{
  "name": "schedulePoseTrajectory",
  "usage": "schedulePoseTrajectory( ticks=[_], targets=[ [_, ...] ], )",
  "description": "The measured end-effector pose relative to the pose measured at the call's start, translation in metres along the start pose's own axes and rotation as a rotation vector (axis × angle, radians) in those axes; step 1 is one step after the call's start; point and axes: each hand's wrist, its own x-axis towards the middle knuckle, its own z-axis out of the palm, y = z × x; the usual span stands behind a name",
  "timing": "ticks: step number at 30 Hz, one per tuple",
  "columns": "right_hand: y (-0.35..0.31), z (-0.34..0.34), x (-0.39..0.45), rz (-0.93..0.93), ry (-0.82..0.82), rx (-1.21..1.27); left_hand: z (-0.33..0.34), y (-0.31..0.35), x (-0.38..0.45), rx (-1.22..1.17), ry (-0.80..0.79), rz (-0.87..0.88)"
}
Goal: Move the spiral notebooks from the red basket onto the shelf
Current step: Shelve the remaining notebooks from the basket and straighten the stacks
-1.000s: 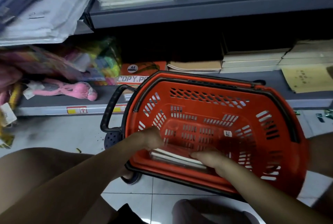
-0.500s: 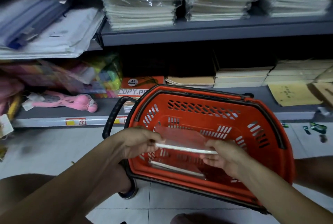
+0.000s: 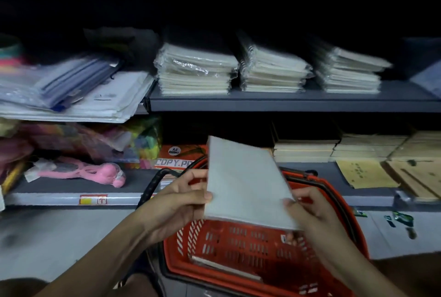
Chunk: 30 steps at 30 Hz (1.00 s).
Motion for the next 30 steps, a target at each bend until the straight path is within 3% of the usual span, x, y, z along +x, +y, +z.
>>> schedulePoseTrajectory(
  ticks=[7,14,21,26,30],
  targets=[
    [-0.030,0.007,-0.013,-0.204,-0.005,0.052,0.003,0.009,-0.008,-0.024,-0.118,0.114],
    [-0.040,0.031,0.012,-0.350,0.020,0.138,-0.006,0.028,-0.010,-0.056,-0.086,0.199],
    [-0.087,0.058,0.051,-0.485,-0.067,0.259,-0.002,0.091,0.004,-0.101,-0.079,0.415],
    [-0.126,0.092,0.084,-0.479,-0.040,0.214,-0.009,0.131,0.023,-0.168,0.105,0.588],
    [-0.151,0.115,0.123,-0.369,-0.097,0.232,-0.023,0.155,0.044,-0.203,0.292,0.690]
  ],
)
